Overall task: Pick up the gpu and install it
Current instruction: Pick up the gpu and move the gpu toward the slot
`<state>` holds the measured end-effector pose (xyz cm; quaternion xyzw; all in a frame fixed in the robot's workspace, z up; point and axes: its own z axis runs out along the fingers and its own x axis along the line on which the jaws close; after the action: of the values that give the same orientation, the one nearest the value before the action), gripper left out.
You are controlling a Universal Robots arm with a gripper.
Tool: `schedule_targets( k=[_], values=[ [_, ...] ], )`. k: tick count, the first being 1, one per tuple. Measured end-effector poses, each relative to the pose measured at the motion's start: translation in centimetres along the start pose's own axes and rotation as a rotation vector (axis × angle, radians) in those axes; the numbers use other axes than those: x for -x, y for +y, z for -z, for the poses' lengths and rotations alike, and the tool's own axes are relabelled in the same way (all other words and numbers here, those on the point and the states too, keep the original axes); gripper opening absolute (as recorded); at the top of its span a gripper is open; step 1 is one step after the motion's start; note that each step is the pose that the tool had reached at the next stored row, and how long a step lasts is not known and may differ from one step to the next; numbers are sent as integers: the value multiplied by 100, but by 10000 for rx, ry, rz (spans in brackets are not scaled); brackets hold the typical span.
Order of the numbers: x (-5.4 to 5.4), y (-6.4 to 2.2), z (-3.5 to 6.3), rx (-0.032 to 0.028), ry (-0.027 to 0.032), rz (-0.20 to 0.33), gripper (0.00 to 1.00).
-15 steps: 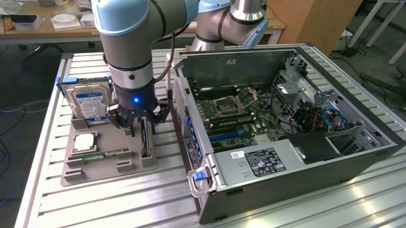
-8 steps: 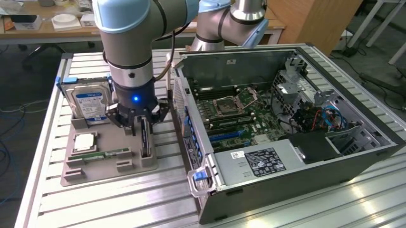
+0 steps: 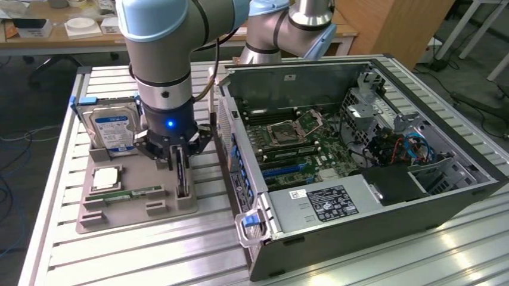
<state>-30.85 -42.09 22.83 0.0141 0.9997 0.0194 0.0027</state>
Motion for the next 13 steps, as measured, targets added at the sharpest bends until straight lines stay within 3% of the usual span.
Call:
schedule_targets(
  k=[1,13],
  values=[
    [0,0,0,1,-1,0,38],
    [19,-3,0,0,0,-1,38]
  ],
)
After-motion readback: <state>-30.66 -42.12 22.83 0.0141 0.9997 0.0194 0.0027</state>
